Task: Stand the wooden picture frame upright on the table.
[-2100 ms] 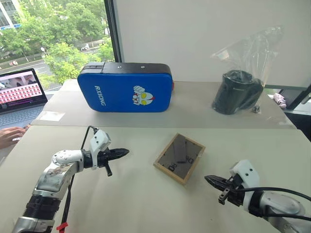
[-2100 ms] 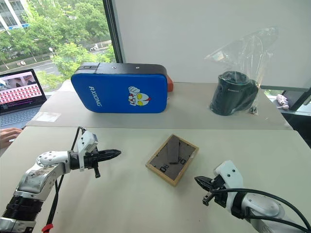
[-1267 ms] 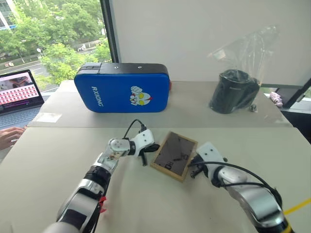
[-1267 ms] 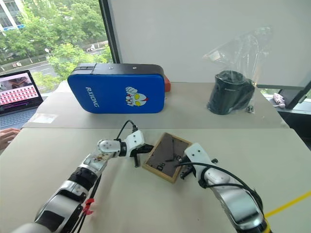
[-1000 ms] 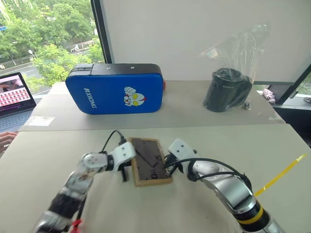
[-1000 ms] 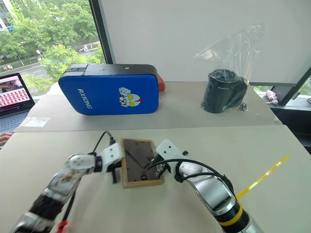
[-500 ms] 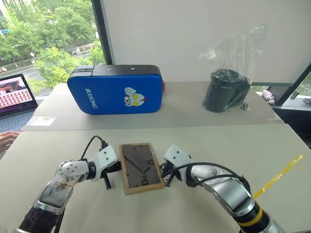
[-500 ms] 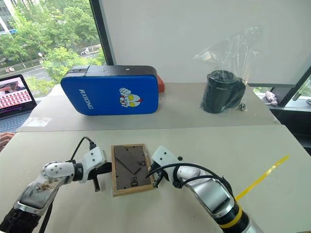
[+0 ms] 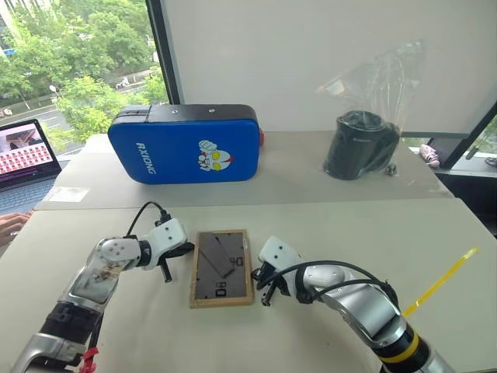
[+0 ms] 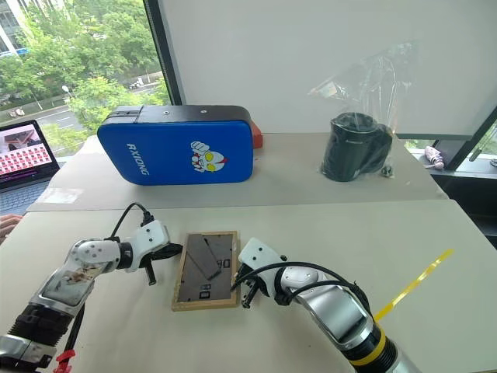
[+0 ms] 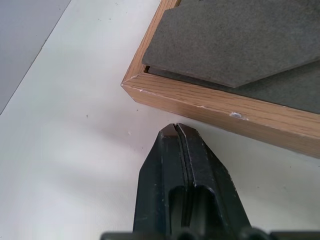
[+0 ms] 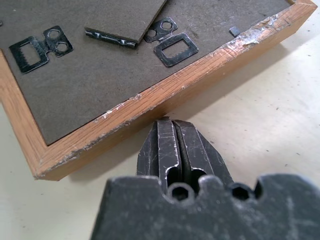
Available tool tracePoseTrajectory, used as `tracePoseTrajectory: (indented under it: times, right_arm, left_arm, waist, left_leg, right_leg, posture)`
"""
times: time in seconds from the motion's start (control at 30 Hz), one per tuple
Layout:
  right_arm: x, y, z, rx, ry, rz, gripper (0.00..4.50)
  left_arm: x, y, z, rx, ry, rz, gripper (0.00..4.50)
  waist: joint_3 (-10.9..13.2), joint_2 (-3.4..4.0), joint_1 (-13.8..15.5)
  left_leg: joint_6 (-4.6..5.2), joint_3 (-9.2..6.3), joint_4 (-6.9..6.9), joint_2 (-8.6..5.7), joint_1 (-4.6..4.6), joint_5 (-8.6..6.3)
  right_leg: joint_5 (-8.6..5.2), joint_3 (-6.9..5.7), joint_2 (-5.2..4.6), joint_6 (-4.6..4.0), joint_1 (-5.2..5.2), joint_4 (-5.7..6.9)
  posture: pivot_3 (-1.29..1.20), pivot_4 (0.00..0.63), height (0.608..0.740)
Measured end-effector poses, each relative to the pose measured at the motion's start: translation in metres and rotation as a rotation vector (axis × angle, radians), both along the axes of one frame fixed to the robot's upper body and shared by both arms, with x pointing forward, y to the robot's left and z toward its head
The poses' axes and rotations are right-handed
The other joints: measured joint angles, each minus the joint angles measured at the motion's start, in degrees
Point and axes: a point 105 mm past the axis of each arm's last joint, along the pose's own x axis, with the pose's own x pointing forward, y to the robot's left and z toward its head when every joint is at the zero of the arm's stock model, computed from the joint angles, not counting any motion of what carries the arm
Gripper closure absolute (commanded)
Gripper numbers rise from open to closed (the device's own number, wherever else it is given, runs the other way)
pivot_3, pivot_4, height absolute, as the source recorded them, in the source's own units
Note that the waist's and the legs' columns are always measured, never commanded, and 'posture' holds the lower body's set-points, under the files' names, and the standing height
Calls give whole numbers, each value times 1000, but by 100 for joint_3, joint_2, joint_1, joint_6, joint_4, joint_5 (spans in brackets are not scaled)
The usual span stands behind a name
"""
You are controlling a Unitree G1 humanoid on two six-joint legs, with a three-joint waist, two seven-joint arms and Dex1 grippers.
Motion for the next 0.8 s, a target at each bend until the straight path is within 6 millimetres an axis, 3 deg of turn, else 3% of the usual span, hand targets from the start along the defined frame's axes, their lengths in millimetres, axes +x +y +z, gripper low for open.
tracePoseTrajectory:
  times: [0.3, 0.4, 0.47, 0.6, 0.73, 0.8]
  right_arm:
    - [3, -9, -1, -23, -6, 24, 4500]
    - [5, -18, 0, -25, -18, 24, 4500]
    - [5, -21, -1, -14, -17, 27, 4500]
    - [5, -25, -1, 9, 0, 27, 4500]
    - [2, -28, -3, 0, 25, 42, 4500]
    - [1, -28, -3, 1, 39, 46, 4500]
  left_arm:
    - [-16, 57, 9, 105, -135, 178, 4460]
    - [-28, 61, 19, 187, -294, 89, 3776]
    - [-44, 53, 25, 231, -411, -75, 3073]
    - [-73, 35, 11, 326, -566, -402, 1686]
    - [-75, 33, 7, 381, -733, -570, 176]
    - [-73, 31, 9, 389, -786, -615, 68]
  waist:
    - [5, -1, 51]
    - [8, -12, 161]
    - [8, -12, 197]
    - [9, -10, 283]
    - [6, -12, 349]
    - [4, -8, 352]
  left_leg:
    - [1, 0, -2, 0, -13, -1]
    - [0, 0, -5, 0, -20, -1]
    - [-1, 1, -6, 0, -20, -1]
    - [-1, 2, -6, -1, -19, -1]
    - [-1, 2, -5, -1, -17, -1]
    - [-1, 2, -6, -2, -16, -1]
  right_leg:
    - [-14, -3, -4, 0, -9, -4]
    - [-11, -6, -7, -5, -15, -14]
    - [-5, -6, -10, -17, -15, -18]
    - [-12, -7, -10, -4, -14, -20]
    - [-12, -11, -10, -2, -5, -20]
    - [-11, -11, -11, -1, -2, -25]
  posture:
    - [0, 150, 740]
    - [0, 150, 740]
    - [0, 150, 740]
    - [0, 150, 740]
    - [0, 150, 740]
    - [0, 150, 740]
